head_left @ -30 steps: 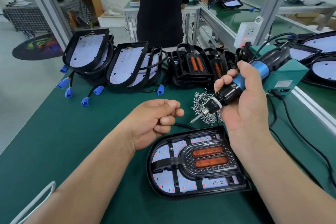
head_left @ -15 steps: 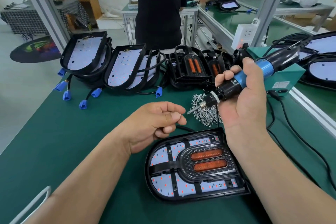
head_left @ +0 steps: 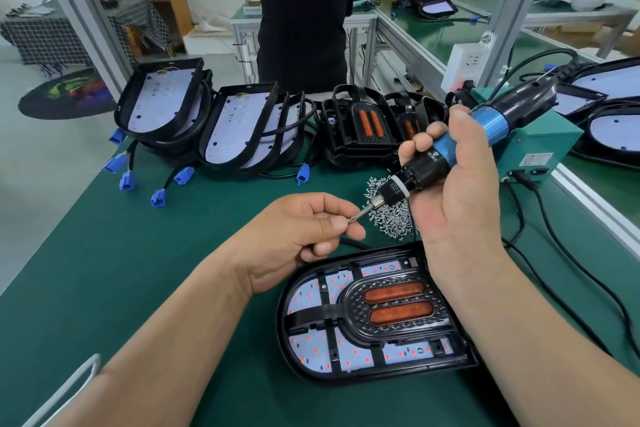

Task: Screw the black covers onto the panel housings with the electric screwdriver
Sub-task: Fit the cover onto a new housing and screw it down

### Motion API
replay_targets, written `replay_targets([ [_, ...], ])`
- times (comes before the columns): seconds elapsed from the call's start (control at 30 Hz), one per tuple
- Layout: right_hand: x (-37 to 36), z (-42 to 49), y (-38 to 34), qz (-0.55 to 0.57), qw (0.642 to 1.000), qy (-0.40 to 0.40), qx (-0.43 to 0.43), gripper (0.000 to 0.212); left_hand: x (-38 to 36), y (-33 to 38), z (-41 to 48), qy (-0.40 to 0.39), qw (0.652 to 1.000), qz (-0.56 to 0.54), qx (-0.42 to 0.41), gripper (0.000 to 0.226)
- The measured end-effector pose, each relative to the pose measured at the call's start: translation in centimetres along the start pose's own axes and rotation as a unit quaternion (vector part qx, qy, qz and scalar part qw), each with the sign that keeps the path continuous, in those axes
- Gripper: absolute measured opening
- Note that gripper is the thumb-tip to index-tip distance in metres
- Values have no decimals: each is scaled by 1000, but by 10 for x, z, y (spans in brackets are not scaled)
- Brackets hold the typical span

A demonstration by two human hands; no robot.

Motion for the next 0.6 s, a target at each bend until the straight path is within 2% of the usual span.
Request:
replay_targets([
  [0.6,3,0,2,-20,1000,5,-6,14,2,1,-1,-2,998,64,-8,16],
])
Point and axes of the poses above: each hand's wrist, its own z-axis towards the middle knuckle, its own x-axis out of the back of the hand, y = z × x, the point moved 7 cm from there along z, towards the middle knuckle
